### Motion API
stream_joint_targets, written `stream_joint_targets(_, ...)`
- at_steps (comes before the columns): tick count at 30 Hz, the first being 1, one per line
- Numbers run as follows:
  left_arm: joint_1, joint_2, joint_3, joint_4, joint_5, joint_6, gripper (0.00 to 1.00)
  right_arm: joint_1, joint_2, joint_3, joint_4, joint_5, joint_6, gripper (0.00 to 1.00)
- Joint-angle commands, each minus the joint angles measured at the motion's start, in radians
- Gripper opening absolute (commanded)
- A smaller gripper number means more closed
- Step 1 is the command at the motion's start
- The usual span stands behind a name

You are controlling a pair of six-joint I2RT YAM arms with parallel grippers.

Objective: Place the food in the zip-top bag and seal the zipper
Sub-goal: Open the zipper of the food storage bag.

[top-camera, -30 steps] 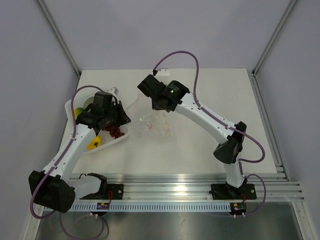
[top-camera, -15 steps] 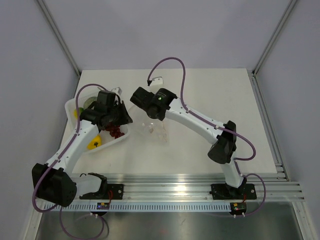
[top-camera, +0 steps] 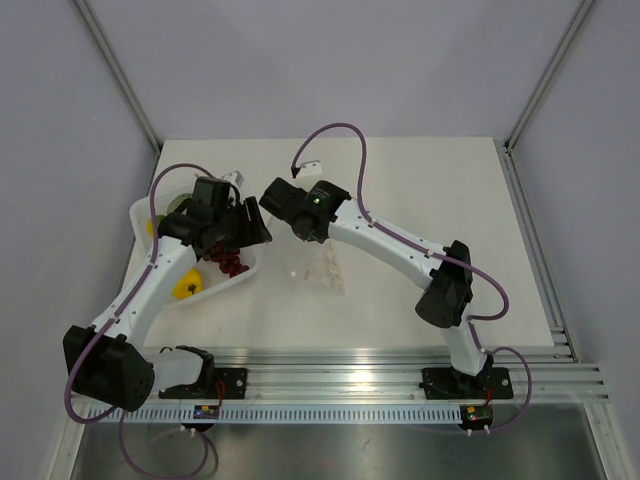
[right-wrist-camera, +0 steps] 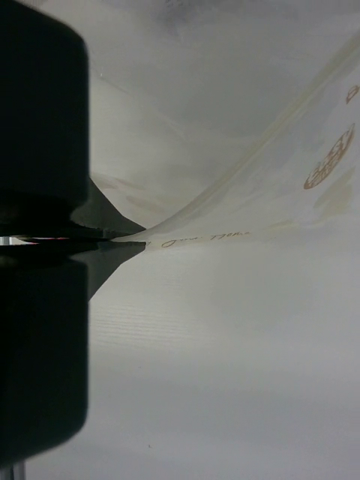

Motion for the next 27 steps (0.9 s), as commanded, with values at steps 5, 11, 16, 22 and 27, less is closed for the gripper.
stream_joint_targets(5, 0.002, -0.071, 0.129, -0.062, -0.029, 0.029, 0.64, -0.003, 0.013, 0.033, 0.018, -0.014, 0.011, 0.00)
stream_joint_targets(11, 0.022, -0.104, 0.159, -0.115, -0.066, 0.037, 0.63, -0.002, 0.009, 0.038, 0.014, -0.014, 0.010, 0.00)
stream_joint_targets(16, 0.149, -0.148, 0.133, -0.142, -0.022, 0.058, 0.62, -0.003, -0.002, 0.030, 0.021, -0.015, 0.002, 0.00)
stream_joint_targets(22, 0.285, -0.136, 0.072, -0.186, -0.124, 0.046, 0.63, -0.002, -0.010, 0.024, 0.038, -0.032, -0.015, 0.00)
stream_joint_targets(27, 0.374, -0.082, 0.000, -0.214, -0.262, -0.029, 0.63, 0.001, -0.034, -0.016, 0.072, -0.042, -0.032, 0.00)
